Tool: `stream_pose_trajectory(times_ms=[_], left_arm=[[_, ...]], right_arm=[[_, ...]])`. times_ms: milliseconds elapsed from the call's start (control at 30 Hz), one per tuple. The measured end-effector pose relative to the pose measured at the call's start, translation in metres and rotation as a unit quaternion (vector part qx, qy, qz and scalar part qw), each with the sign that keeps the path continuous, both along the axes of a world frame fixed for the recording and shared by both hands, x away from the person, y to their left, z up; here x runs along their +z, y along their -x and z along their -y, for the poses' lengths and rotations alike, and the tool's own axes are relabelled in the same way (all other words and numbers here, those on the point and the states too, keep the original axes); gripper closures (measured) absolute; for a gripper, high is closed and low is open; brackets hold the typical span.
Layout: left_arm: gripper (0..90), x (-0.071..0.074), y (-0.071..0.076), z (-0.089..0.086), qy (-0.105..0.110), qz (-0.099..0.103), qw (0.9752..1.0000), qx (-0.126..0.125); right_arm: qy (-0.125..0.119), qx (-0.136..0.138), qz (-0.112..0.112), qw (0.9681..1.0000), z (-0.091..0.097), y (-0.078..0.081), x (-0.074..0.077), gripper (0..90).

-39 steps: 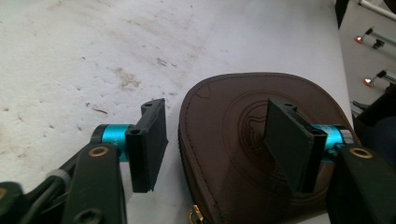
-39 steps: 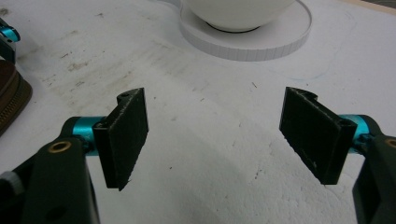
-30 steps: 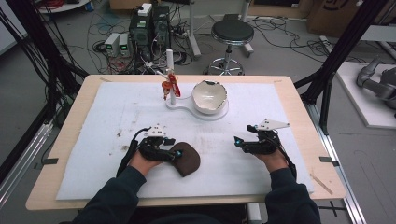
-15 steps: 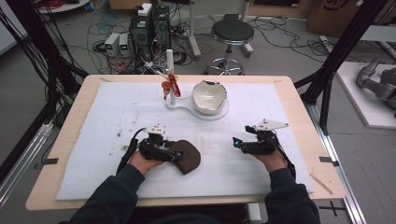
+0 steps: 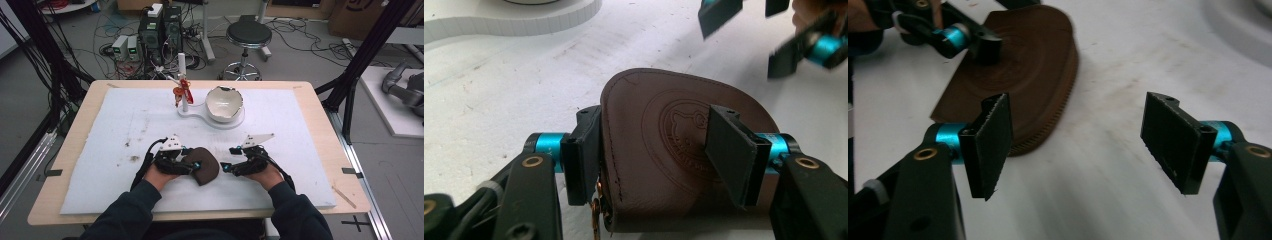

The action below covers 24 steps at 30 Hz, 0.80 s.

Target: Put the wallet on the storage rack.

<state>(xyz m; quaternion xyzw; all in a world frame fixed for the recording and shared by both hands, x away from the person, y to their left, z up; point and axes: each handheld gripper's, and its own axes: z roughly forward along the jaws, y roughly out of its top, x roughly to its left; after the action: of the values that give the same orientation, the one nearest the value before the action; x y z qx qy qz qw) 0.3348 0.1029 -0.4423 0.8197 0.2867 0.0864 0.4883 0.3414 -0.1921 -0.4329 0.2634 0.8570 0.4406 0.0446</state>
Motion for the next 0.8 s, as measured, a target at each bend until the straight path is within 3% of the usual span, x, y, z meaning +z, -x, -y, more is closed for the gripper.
stream_pose_trajectory(times_ms=[133,233,300,500,600,667,767,800], left_arm=[[41.3,0.0,-0.001,-0.001,0.003,-0.003,1.0,-0.001],[41.2,-0.001,-0.002,-0.002,0.01,-0.013,0.9999,-0.001],[41.1,-0.002,-0.003,-0.002,0.01,-0.014,0.9998,-0.002],[40.4,0.001,-0.01,-0.013,0.021,-0.037,0.9991,0.007],[42.0,0.004,-0.016,-0.025,0.067,-0.075,0.995,0.001],[41.2,0.003,-0.02,-0.028,0.053,-0.093,0.9943,-0.003],[41.1,0.001,-0.022,-0.032,0.058,-0.107,0.9926,0.001],[41.3,0.001,-0.023,-0.032,0.059,-0.104,0.9928,0.001]], right_arm=[[-0.003,0.024,-0.017,0.9996,-0.011,-0.001,-0.003,39.4],[0.0,0.049,-0.035,0.9982,-0.017,-0.001,-0.006,56.6],[0.0,0.058,-0.038,0.9976,-0.017,-0.001,-0.006,59.3],[0.031,0.079,0.025,0.9961,-0.02,0.005,-0.002,66.6],[0.039,0.084,0.038,0.9949,-0.021,0.008,-0.001,67.6],[0.036,0.085,0.037,0.995,-0.02,0.006,-0.002,67.6],[0.034,0.083,0.029,0.9956,-0.02,0.007,-0.002,66.8],[0.024,0.077,0.015,0.9966,-0.019,0.005,-0.002,59.8]])
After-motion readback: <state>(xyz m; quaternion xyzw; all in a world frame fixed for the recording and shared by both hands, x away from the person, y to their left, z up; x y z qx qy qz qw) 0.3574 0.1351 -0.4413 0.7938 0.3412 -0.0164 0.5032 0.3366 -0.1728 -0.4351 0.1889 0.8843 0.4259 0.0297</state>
